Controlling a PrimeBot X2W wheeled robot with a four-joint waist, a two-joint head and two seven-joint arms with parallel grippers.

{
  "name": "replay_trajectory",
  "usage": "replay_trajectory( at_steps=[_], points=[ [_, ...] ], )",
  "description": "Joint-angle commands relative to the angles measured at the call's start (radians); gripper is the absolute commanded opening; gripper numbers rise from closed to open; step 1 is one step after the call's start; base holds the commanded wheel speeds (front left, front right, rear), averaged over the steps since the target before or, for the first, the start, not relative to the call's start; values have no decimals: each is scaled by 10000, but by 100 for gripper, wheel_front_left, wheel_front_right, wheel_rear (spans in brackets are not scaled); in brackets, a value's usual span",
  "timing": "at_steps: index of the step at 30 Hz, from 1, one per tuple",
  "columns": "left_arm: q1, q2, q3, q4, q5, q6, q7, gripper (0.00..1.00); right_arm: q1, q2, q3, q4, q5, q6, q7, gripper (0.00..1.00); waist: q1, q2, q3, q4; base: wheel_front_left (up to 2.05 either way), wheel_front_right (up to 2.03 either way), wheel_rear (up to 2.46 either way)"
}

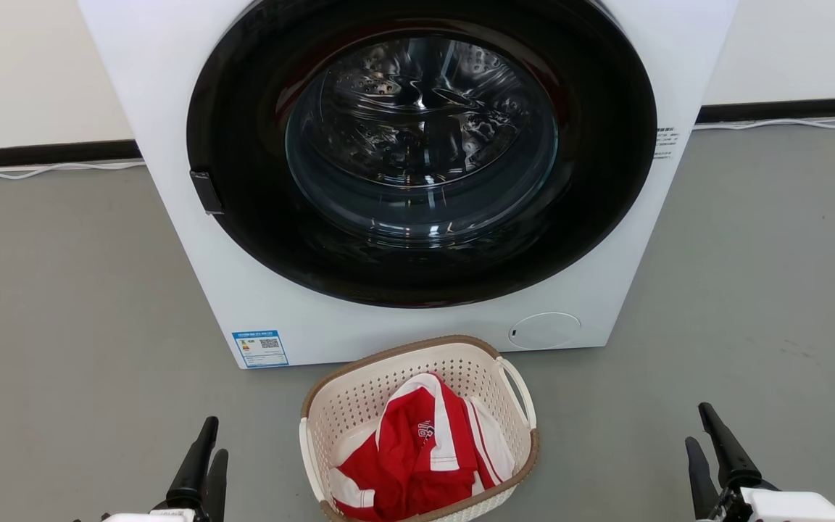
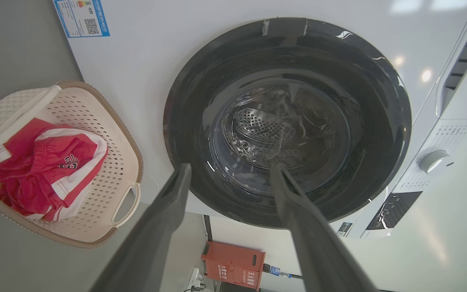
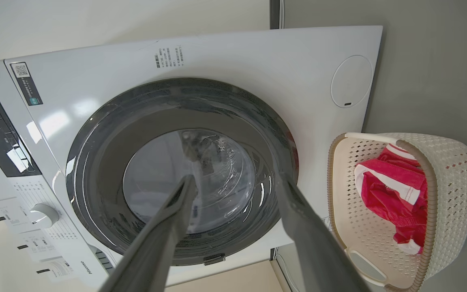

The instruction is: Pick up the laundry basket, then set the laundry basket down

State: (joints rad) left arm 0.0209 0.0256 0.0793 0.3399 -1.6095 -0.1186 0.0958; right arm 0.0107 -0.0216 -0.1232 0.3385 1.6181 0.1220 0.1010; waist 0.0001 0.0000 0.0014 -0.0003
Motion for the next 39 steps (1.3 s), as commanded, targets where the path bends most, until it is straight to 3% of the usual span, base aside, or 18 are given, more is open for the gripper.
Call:
replay_trajectory(
  at_steps=[1,7,19,39],
  points=[
    [-295,42,-53,-385,157,21,-92,100,-327,-77,88,-291,-105,12,-146,100,22,0,-25,-4,0,0,0],
    [-234,50,-109,-588,401,109,-239,100,-304,-85,158,-352,-315,15,-292,100,1,0,-24,-11,0,0,0],
    [-152,71,-222,-1136,1334,396,-590,100,-283,-107,296,-671,-1502,22,-643,100,0,0,-43,-23,0,0,0],
    [-52,105,-644,-1924,4708,748,-1177,100,-158,-142,676,-1284,-4580,35,-1230,100,0,0,-61,-49,0,0,0]
  ],
)
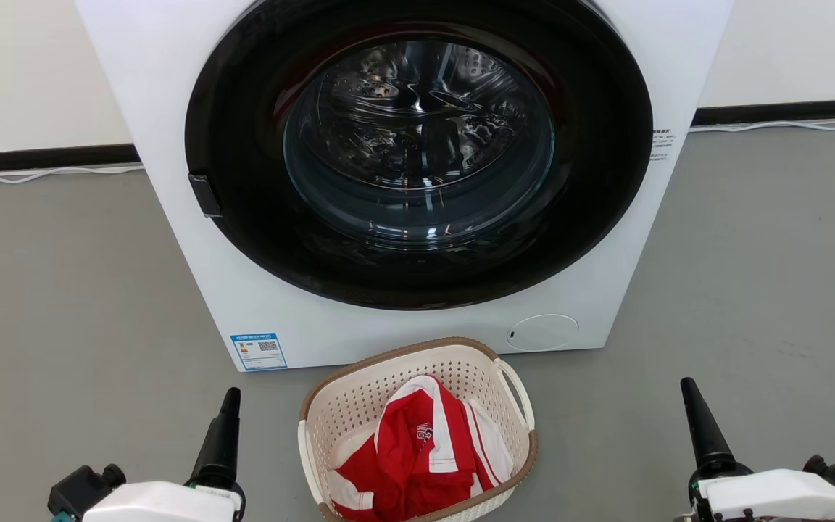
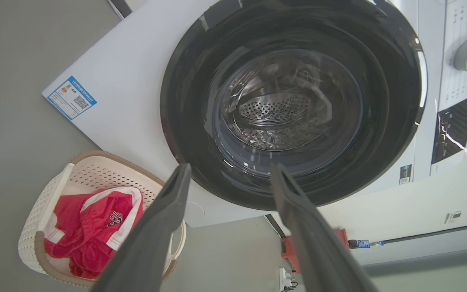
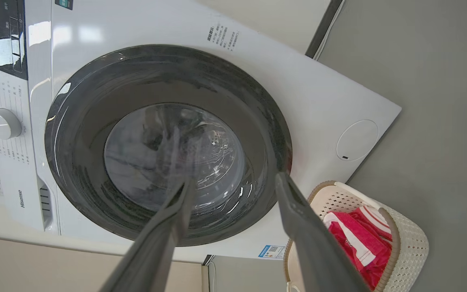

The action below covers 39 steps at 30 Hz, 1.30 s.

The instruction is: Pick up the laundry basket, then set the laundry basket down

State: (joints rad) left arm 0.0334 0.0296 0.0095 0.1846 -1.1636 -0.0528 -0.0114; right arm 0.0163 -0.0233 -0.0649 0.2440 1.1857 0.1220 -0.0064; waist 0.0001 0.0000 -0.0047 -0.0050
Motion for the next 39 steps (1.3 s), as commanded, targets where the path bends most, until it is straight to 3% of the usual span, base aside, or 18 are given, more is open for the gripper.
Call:
replay_trajectory(
  at_steps=[1,17,39],
  points=[
    [-170,67,33,-405,421,108,-134,100,-204,-126,110,-359,-381,36,-185,100,-1,0,-1,-4,0,0,0],
    [-18,240,-401,-859,3309,506,-574,100,-83,-153,376,-603,-2457,45,-625,100,-1,0,-10,-25,0,0,0],
    [338,990,-1307,-1501,6490,1694,-1249,100,108,-194,746,-996,-5325,60,-1299,100,-1,0,-106,-69,0,0,0]
  ],
)
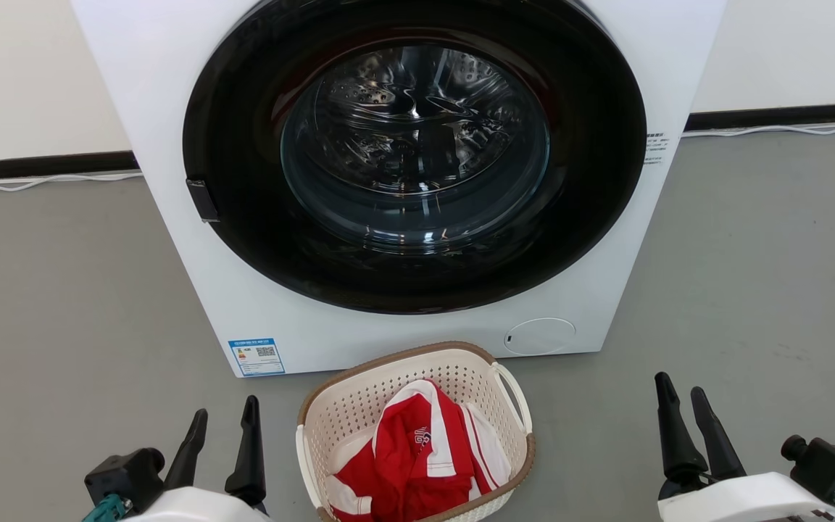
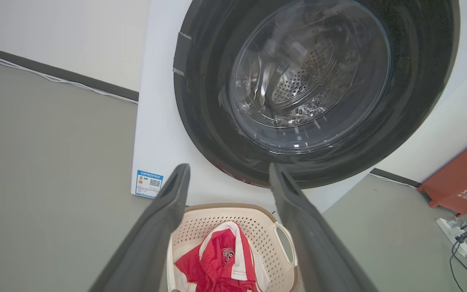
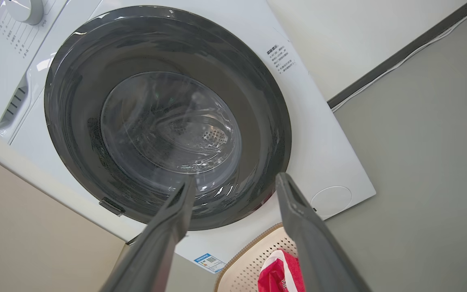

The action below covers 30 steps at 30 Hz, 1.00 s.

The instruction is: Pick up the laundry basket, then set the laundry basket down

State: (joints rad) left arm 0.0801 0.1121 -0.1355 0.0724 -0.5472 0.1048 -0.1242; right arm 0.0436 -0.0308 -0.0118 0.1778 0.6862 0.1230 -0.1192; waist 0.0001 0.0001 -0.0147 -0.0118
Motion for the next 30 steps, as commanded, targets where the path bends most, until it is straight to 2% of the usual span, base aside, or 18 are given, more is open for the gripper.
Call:
replay_trajectory(
  at_steps=[1,12,30],
  points=[
    [-115,197,109,-413,442,165,-151,100,-155,-121,229,-350,-449,51,-201,100,0,-1,-12,-3,0,0,0],
    [41,470,-317,-747,1735,667,-474,100,-91,-140,416,-521,-1745,58,-524,100,0,-1,-65,-17,0,0,0],
    [178,772,-829,-1164,3667,1241,-973,100,-15,-170,614,-751,-3743,68,-1023,100,0,-1,-83,-31,0,0,0]
  ],
)
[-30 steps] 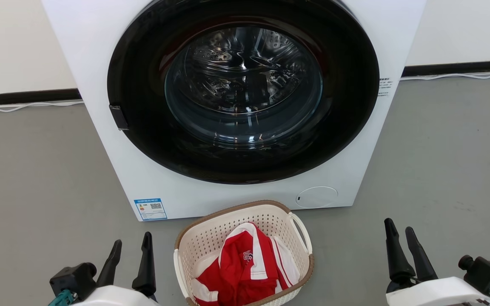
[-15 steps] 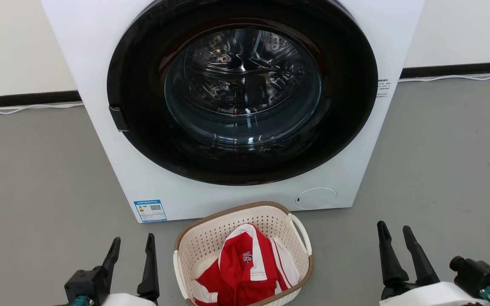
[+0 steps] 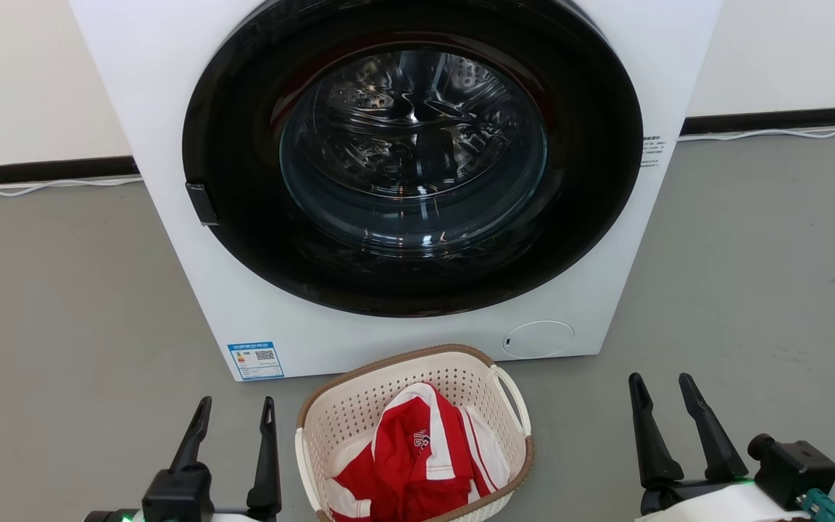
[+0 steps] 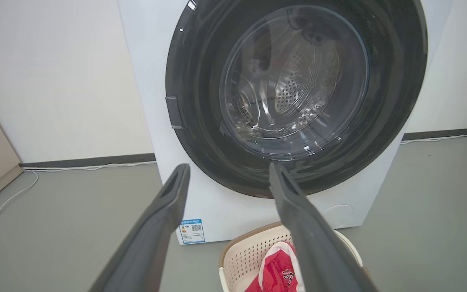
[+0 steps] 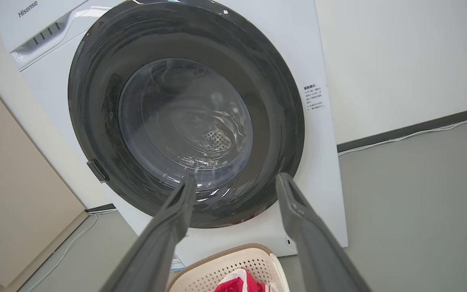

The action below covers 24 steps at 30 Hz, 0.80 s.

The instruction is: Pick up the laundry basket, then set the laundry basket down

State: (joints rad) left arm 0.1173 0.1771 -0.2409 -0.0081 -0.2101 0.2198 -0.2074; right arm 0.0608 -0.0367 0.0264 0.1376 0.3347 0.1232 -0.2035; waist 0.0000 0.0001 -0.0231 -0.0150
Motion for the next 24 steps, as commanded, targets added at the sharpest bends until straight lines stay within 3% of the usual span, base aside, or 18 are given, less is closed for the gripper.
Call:
replay_trajectory(
  at_steps=[1,14,24],
  points=[
    [-186,138,196,-389,422,127,-170,100,-184,-112,246,-366,-345,67,-209,100,0,-1,2,1,0,0,0],
    [-48,278,-71,-675,1854,492,-544,100,-135,-135,408,-560,-1828,75,-582,100,0,-1,5,-29,0,0,0],
    [-19,160,44,-552,1685,383,-544,100,-131,-135,366,-524,-1825,75,-582,100,0,-1,15,-25,0,0,0]
  ],
)
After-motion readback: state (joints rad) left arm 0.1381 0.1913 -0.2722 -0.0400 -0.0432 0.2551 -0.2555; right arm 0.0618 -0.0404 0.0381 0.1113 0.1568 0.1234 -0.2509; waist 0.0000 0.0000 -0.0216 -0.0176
